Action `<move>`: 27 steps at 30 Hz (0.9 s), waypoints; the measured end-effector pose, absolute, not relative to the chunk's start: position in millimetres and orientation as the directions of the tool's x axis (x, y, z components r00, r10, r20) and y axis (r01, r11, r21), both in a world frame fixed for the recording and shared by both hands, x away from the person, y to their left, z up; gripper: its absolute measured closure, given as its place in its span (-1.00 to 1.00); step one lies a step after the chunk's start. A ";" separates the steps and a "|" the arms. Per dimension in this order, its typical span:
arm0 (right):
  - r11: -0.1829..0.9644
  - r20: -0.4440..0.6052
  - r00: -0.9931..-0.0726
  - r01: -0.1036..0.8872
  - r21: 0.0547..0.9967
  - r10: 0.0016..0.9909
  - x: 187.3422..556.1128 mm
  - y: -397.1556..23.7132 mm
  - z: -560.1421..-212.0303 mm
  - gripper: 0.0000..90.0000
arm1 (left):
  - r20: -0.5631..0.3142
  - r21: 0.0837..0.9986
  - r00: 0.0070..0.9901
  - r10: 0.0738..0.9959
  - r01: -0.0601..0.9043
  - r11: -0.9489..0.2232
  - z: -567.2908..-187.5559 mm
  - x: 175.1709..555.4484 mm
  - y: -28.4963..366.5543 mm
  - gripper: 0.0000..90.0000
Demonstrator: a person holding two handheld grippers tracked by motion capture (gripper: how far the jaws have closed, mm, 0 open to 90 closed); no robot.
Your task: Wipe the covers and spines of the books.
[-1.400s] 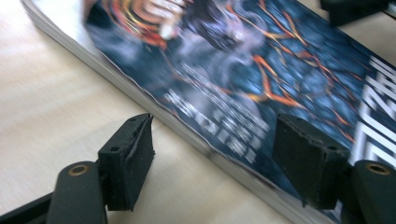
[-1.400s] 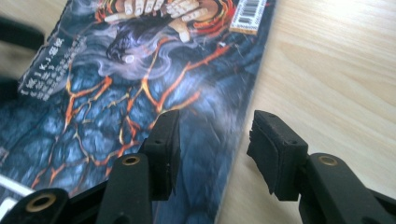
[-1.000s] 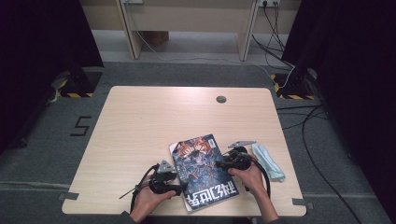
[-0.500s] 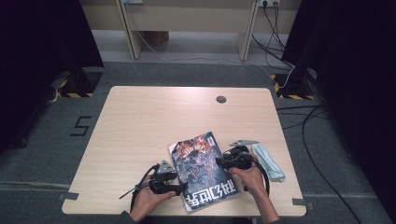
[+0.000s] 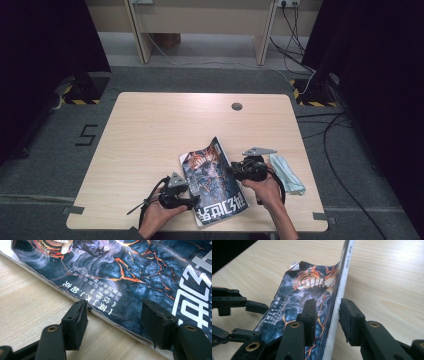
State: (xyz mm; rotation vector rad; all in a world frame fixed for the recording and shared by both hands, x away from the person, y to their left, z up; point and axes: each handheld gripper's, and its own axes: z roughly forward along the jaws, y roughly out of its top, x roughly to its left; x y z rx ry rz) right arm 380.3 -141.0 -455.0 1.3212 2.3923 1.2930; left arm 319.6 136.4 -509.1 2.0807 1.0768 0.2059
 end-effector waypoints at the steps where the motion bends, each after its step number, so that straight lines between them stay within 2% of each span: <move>1: 0.244 0.292 -0.608 0.644 0.725 0.738 380.4 -141.5 -455.6 0.48 | -0.192 0.696 0.628 0.754 0.629 -0.347 -509.0 319.5 136.3 -0.17; 6: 0.238 0.297 -0.597 0.653 0.719 0.745 380.4 -143.0 -457.5 0.48 | -0.189 0.698 0.628 0.755 0.626 -0.346 -509.3 319.2 136.0 -0.17; 9: 0.217 0.344 -0.597 0.671 0.709 0.725 380.9 -146.5 -456.7 0.46 | -0.188 0.699 0.628 0.755 0.626 -0.346 -509.3 319.1 136.1 -0.17; 15: 0.202 0.364 -0.582 0.688 0.697 0.728 379.9 -147.7 -457.7 0.43 | -0.183 0.702 0.628 0.757 0.622 -0.346 -509.7 318.3 135.8 -0.17; 20: 0.227 0.410 -0.584 0.727 0.648 0.700 377.5 -141.7 -466.1 0.47 | -0.181 0.703 0.628 0.757 0.621 -0.347 -509.8 318.1 135.6 -0.17; 24: 0.315 0.314 -0.621 0.692 0.649 0.718 378.2 -138.8 -461.9 0.51 | -0.181 0.706 0.630 0.755 0.618 -0.347 -510.2 318.1 135.3 -0.18; 27: 0.335 0.278 -0.624 0.682 0.650 0.730 378.1 -138.5 -463.3 0.58 | -0.180 0.707 0.630 0.755 0.617 -0.346 -510.3 317.9 135.2 -0.18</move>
